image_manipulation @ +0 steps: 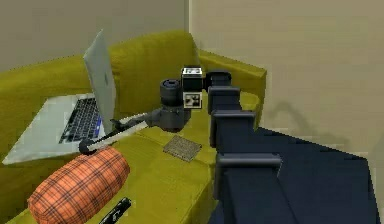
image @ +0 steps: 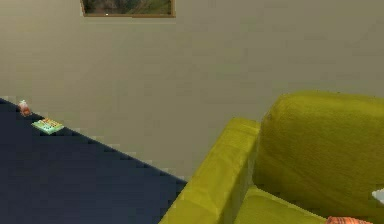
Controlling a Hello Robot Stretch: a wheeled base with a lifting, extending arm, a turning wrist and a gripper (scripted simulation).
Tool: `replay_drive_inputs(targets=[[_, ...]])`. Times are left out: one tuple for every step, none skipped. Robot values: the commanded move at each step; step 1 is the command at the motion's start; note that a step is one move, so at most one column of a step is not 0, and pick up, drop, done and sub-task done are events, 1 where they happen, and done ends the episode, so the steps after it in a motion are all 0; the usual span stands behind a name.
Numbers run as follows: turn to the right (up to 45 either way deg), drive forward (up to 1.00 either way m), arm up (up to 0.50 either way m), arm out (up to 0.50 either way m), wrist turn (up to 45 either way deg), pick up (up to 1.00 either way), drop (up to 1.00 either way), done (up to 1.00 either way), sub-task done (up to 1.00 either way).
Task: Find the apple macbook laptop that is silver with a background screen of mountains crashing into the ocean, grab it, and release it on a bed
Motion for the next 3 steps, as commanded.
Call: replay_drive_inputs(targets=[[0.0,0.0,0.0,0.0,-45.0,0.0,0.0,0.0,0.0],[0.0,0.0,0.0,0.0,-15.0,0.0,0.0,0.0,0.0],[0.0,0.0,0.0,-0.22,0.0,0.0,0.0,0.0,0.0]])
